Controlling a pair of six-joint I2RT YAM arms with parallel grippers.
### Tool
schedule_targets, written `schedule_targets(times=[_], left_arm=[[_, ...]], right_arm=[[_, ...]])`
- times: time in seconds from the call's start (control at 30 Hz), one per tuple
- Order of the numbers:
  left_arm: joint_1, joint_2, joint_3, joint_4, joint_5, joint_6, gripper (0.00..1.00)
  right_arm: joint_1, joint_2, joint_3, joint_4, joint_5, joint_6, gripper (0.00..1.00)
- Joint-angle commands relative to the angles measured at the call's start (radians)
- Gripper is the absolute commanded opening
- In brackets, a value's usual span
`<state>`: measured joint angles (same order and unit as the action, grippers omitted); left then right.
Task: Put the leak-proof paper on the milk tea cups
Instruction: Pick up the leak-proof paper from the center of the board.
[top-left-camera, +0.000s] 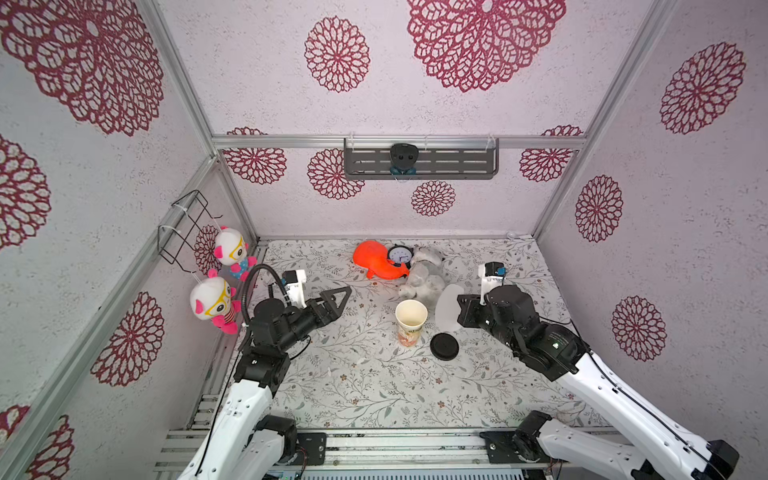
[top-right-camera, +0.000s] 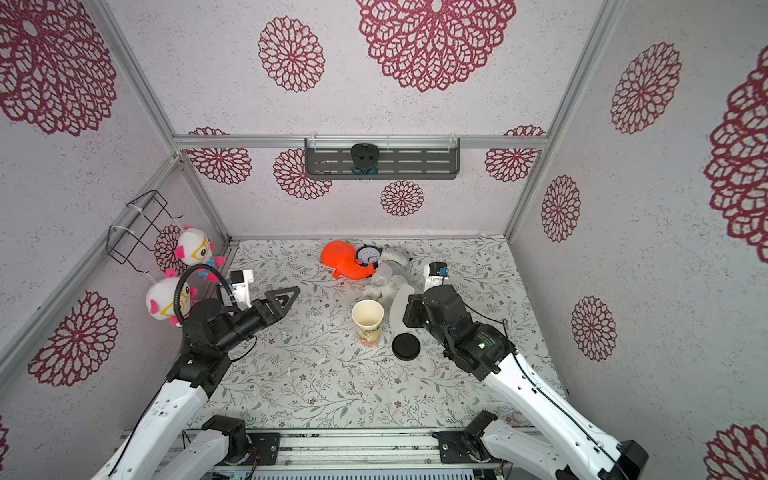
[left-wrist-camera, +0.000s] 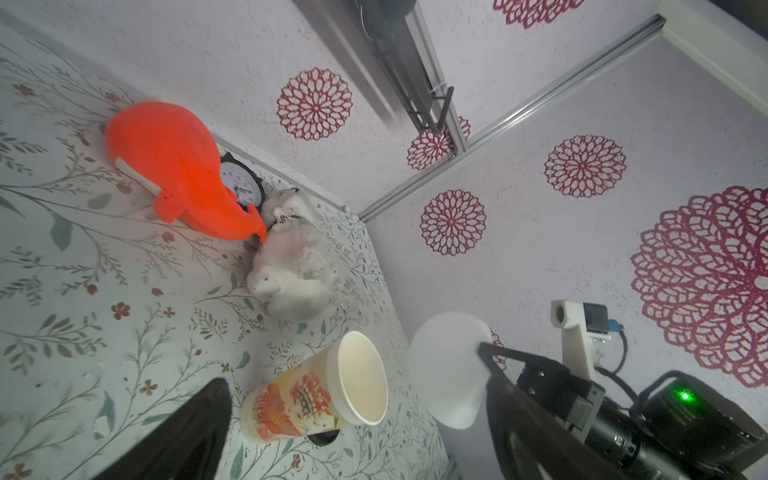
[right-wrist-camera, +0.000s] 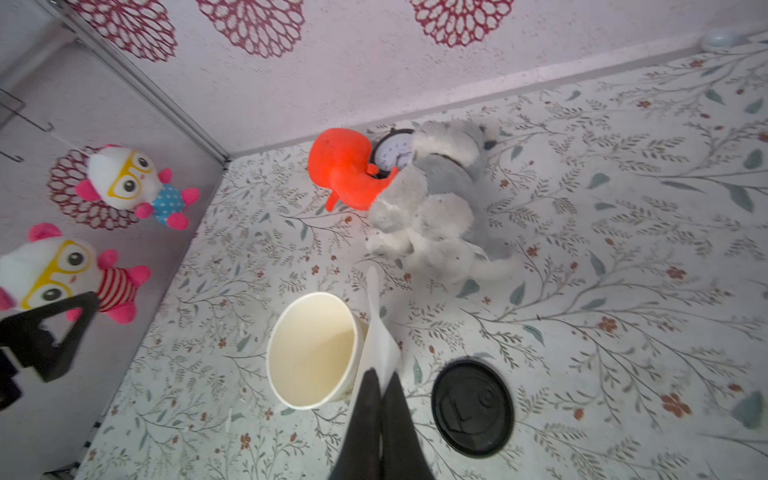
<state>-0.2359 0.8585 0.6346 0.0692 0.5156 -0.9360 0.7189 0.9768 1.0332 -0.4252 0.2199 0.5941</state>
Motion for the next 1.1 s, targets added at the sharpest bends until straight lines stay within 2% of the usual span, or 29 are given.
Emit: schedule_targets(times=[0.0, 0.2, 0.4, 0.5, 0.7, 1.07], left_arm=[[-0.101, 0.084, 0.073, 0.020, -0.020, 0.026, 0.96], [-0.209, 0.252, 0.174, 0.041, 0.014, 0.073, 0.86], [-0.245, 0.384, 0.244, 0.019, -0.023, 0.105, 0.83], [-0.248, 0.439, 0.261, 0.070, 0.019, 0.082, 0.76], [-0.255, 0.466, 0.216, 0.285, 0.087, -0.009, 0.68], [-0.254, 0.461, 0.198, 0.325, 0.129, -0.035, 0.69]], right_arm=[[-0.007, 0.047, 0.031, 0.176, -0.118, -0.029, 0.00], [-0.007, 0.102, 0.046, 0.281, -0.210, -0.032, 0.00], [-0.007, 0.103, -0.001, 0.386, -0.274, -0.008, 0.00], [-0.007, 0.107, -0.022, 0.424, -0.302, -0.002, 0.00], [-0.010, 0.118, -0.036, 0.460, -0.318, -0.004, 0.00], [-0.027, 0.122, -0.082, 0.582, -0.409, 0.033, 0.00]])
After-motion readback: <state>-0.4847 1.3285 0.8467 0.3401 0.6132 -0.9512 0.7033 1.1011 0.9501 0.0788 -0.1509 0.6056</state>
